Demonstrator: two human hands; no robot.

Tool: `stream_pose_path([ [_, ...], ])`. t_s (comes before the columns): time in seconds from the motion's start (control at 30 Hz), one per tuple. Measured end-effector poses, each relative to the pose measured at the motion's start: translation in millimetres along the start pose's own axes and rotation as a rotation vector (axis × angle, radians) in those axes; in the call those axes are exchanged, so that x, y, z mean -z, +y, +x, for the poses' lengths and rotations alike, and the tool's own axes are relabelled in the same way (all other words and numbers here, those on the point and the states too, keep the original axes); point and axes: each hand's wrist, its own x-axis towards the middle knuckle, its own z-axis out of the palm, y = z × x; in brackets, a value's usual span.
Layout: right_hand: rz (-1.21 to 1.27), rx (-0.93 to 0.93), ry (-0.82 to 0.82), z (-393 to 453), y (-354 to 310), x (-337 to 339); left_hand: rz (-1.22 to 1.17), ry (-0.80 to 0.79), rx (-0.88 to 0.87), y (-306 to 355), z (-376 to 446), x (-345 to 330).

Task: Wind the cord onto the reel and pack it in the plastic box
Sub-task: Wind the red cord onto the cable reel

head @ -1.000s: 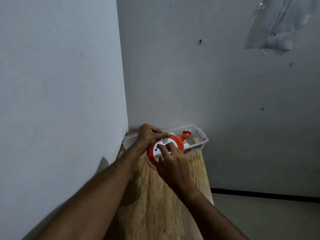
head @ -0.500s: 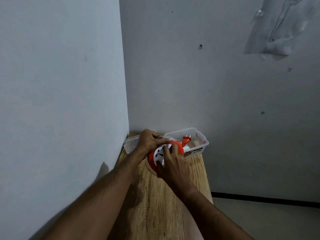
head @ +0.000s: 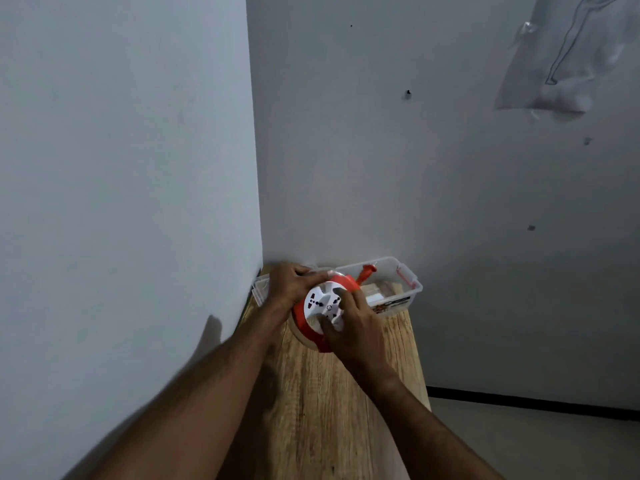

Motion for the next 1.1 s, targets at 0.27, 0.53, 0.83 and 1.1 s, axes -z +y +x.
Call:
stream_pose_path([
  [0.27, 0.802, -0.622, 0.130, 1, 15, -12, -0.239, 0.139, 0.217, -22, -2, 10],
  [0.53, 0.910, -0.559, 0.047, -11, 0, -41, -0.210, 0.208, 0.312, -59, -18, 12],
  [0.83, 0.934, -0.638, -0.049, -55, -7, -82, -0.040, 0.178, 0.313, -111, -65, 19],
  [1.1, 0.834, -0.802, -0.185, -120, -8, -126, 0.153, 0.110, 0.322, -151, -120, 28],
])
